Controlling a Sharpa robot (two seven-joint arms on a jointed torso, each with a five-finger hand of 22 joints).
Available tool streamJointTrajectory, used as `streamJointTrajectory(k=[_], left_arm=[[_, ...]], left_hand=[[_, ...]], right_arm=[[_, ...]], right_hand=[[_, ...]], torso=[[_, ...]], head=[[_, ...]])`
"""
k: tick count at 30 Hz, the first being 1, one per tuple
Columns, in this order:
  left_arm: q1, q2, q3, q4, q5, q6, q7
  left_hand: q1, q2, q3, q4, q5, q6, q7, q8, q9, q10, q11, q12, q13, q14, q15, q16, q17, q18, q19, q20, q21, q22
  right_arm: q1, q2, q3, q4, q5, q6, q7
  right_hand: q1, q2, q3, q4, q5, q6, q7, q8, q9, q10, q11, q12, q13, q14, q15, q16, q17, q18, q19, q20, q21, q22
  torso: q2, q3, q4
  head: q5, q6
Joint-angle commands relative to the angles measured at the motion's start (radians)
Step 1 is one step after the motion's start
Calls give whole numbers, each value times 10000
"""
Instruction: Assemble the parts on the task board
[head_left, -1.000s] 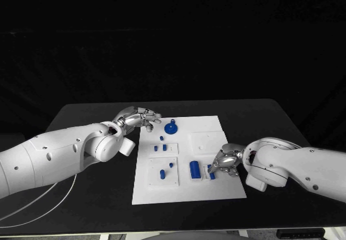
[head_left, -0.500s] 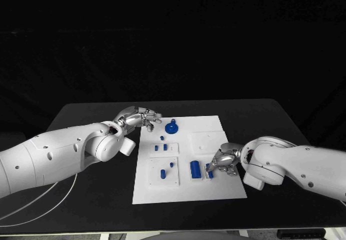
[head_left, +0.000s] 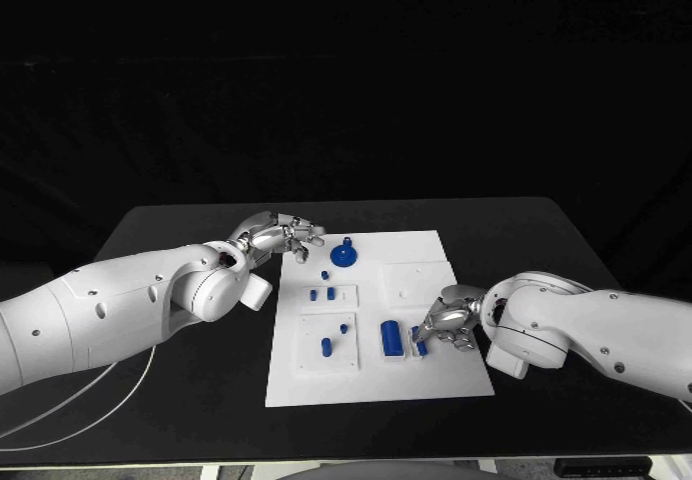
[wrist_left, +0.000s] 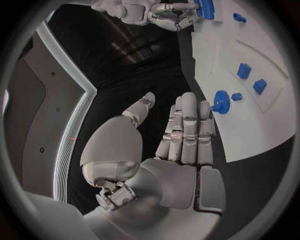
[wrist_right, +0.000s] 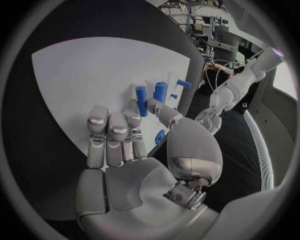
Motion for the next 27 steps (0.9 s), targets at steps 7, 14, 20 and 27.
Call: streamJointTrajectory(k=[7,14,20,27], left_arm=[[4,-2,8,37,-20,144,43],[4,0,8,36,-24,149,41],[4,-6,8,33,-24,141,43],[4,-7,8,36,-24,141,42]], left_hand=[[1,100,-38,17,29,-47,-24,33,-16,12,50,36,-14,21,11,-50,12,135,35,-211,-47,15],[1,100,-39,18,29,-48,-23,34,-18,12,50,36,-14,22,11,-51,14,134,35,-211,-49,17],[-1,100,-39,20,29,-49,-23,34,-20,13,50,37,-14,22,10,-52,16,134,35,-211,-51,19],[-2,102,-40,23,29,-50,-22,34,-21,12,50,37,-14,22,10,-53,17,133,36,-211,-53,21]], right_arm=[[-20,37,-7,30,-37,230,64],[-22,35,-7,36,-87,246,64],[-24,41,-7,32,-88,235,70],[-25,38,-7,44,-88,219,91]], right_hand=[[-96,-117,-55,75,-126,59,23,-62,-14,9,34,-7,-5,-9,-70,-43,-18,441,-11,-87,-6,50],[-104,-159,-93,105,-229,56,25,-70,-25,-1,36,-8,-2,-11,-70,-47,-21,441,-11,-96,-10,48],[-130,-208,-138,134,-274,50,28,-77,-33,-11,39,-11,-1,-13,-68,-51,-23,441,-14,-101,-15,47],[-149,-380,-230,300,-763,46,28,-93,-57,-26,38,-14,0,-16,-71,-61,-28,441,-18,-128,-38,36]], torso=[[1,3,-4],[-7,-1,-4],[0,-1,-7],[-1,0,-3]], head=[[20,-36],[32,-61],[40,-78],[58,-93]])
